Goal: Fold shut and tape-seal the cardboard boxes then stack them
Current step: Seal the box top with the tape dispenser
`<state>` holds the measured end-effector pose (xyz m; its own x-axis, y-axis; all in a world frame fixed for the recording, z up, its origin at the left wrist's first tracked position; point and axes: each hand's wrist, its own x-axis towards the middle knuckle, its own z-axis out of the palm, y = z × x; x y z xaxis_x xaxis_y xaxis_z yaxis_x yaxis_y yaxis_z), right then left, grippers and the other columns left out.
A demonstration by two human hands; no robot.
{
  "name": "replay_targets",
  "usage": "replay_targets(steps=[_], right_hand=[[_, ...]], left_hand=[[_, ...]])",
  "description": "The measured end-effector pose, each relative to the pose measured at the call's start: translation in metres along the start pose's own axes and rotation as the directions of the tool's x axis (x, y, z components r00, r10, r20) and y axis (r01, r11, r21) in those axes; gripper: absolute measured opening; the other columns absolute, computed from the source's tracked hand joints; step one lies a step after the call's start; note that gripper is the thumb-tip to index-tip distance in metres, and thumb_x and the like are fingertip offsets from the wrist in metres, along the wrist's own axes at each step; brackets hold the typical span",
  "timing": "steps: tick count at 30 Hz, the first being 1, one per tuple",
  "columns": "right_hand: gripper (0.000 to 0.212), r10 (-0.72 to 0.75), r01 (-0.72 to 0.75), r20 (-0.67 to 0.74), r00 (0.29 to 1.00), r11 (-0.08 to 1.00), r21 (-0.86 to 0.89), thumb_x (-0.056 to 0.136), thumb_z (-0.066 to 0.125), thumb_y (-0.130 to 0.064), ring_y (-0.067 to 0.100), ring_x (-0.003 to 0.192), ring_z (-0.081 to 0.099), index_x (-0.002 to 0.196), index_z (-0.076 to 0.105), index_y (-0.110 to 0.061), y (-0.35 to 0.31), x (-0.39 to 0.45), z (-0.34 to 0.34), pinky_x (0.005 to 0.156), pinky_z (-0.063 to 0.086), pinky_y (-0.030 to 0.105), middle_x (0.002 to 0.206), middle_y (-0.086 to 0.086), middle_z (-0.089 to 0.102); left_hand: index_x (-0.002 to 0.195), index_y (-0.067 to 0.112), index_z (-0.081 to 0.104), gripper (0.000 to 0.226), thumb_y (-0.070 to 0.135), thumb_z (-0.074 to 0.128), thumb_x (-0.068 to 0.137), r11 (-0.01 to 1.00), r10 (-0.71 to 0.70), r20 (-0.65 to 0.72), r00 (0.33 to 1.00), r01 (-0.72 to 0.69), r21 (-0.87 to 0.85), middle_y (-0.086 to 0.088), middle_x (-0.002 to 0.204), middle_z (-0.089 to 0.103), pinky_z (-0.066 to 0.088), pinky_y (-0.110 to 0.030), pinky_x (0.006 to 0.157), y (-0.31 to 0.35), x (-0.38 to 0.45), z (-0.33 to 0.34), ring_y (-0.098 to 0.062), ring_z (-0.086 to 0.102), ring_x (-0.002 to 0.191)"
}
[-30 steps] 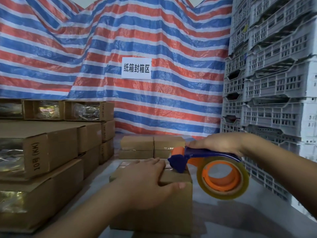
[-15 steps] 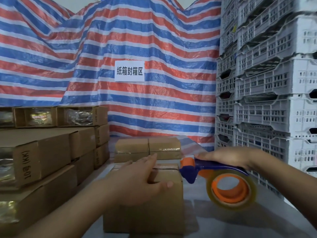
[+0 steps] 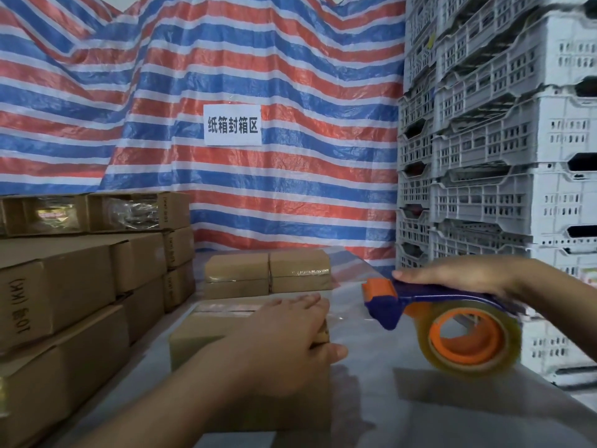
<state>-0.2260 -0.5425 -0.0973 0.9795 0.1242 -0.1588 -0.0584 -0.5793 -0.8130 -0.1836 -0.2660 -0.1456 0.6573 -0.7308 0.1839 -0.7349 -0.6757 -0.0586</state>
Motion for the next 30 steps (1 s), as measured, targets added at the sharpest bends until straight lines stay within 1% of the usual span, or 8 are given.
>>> replay_targets(steps=[3,6,11,15,20,23,26,30], right_hand=[[0.040,0.049,-0.093,-0.107,0.993,0.886,-0.455,0.092,0.044,-0.069,-0.005,0.048,0.060,0.061,0.067,-0.059,-0.019,-0.013,0.011,0.055,0.046,0.014,0.056,-0.019,0.066],[0.049,0.061,-0.230,-0.246,0.967,0.622,-0.749,0.087,0.043,-0.079,0.002,0.069,0.065,0.082,0.070,-0.038,-0.035,0.003,0.036,0.073,0.048,0.028,0.075,-0.011,0.069],[0.051,0.122,-0.350,-0.330,0.936,0.420,-0.837,0.094,0.042,-0.068,0.015,0.075,0.055,0.103,0.059,-0.021,-0.066,0.016,0.060,0.062,0.038,0.030,0.092,0.000,0.057],[0.047,0.109,-0.396,-0.380,0.918,0.272,-0.877,0.095,0.041,-0.065,0.015,0.069,0.050,0.091,0.053,-0.020,-0.078,0.019,0.065,0.061,0.038,0.031,0.087,0.000,0.053],[0.036,0.017,-0.371,-0.385,0.923,-0.236,-0.898,0.089,0.052,-0.060,0.026,0.086,0.054,0.099,0.053,-0.025,-0.047,0.027,0.073,0.074,0.045,0.038,0.090,0.000,0.052],[0.051,-0.091,-0.484,-0.482,0.872,-0.005,-0.875,0.088,0.040,-0.074,0.024,0.086,0.061,0.090,0.053,-0.024,0.002,0.018,0.056,0.071,0.047,0.034,0.090,-0.002,0.058],[0.071,-0.243,-0.594,-0.626,0.741,0.198,-0.780,0.083,0.026,-0.085,0.011,0.057,0.051,0.069,0.052,-0.021,0.045,0.008,0.050,0.051,0.037,0.027,0.067,-0.010,0.052],[0.073,-0.315,-0.624,-0.701,0.640,0.318,-0.714,0.081,0.025,-0.088,0.012,0.055,0.054,0.059,0.047,-0.022,0.089,0.006,0.071,0.046,0.033,0.028,0.055,-0.010,0.041]], left_hand=[[0.156,0.035,0.007,0.071,0.065,0.032,0.097,1.000,0.019,-0.010,1.000,-0.019,0.003,0.014,0.164,0.004,0.002,-0.021,0.099,0.001,-0.002,-0.001,-0.006,0.007,0.148],[0.155,0.038,0.014,0.065,0.062,0.033,0.098,0.999,0.032,-0.019,0.999,-0.032,-0.003,0.015,0.163,0.009,0.008,-0.018,0.095,0.002,-0.005,-0.004,-0.004,0.011,0.147],[0.148,0.042,0.030,0.056,0.065,0.035,0.096,0.998,0.019,-0.022,1.000,-0.018,0.059,0.017,0.161,0.016,0.019,-0.020,0.085,0.006,-0.002,-0.004,-0.007,0.027,0.142],[0.148,0.041,0.031,0.057,0.064,0.036,0.096,0.999,0.015,0.006,1.000,-0.015,0.039,0.016,0.162,0.013,0.020,-0.022,0.089,0.005,0.001,-0.004,-0.008,0.026,0.144],[0.147,0.040,0.032,0.055,0.062,0.036,0.098,0.999,0.023,0.004,1.000,-0.023,0.031,0.015,0.160,0.022,0.031,-0.027,0.103,0.004,-0.003,-0.005,-0.012,0.034,0.141],[0.145,0.037,0.035,0.052,0.060,0.036,0.099,0.998,0.045,0.000,0.999,-0.045,0.036,0.012,0.160,0.024,0.032,-0.031,0.105,0.003,-0.004,-0.003,-0.015,0.036,0.139],[0.142,0.035,0.042,0.045,0.053,0.040,0.101,0.994,0.092,-0.041,0.995,-0.089,0.068,0.006,0.151,0.036,0.033,-0.025,0.095,0.000,-0.003,0.002,-0.016,0.043,0.130],[0.134,0.032,0.047,0.058,0.064,0.049,0.086,0.994,0.101,-0.038,0.994,-0.099,0.046,0.006,0.132,0.052,0.037,-0.026,0.078,-0.007,-0.003,0.005,-0.012,0.050,0.101]])
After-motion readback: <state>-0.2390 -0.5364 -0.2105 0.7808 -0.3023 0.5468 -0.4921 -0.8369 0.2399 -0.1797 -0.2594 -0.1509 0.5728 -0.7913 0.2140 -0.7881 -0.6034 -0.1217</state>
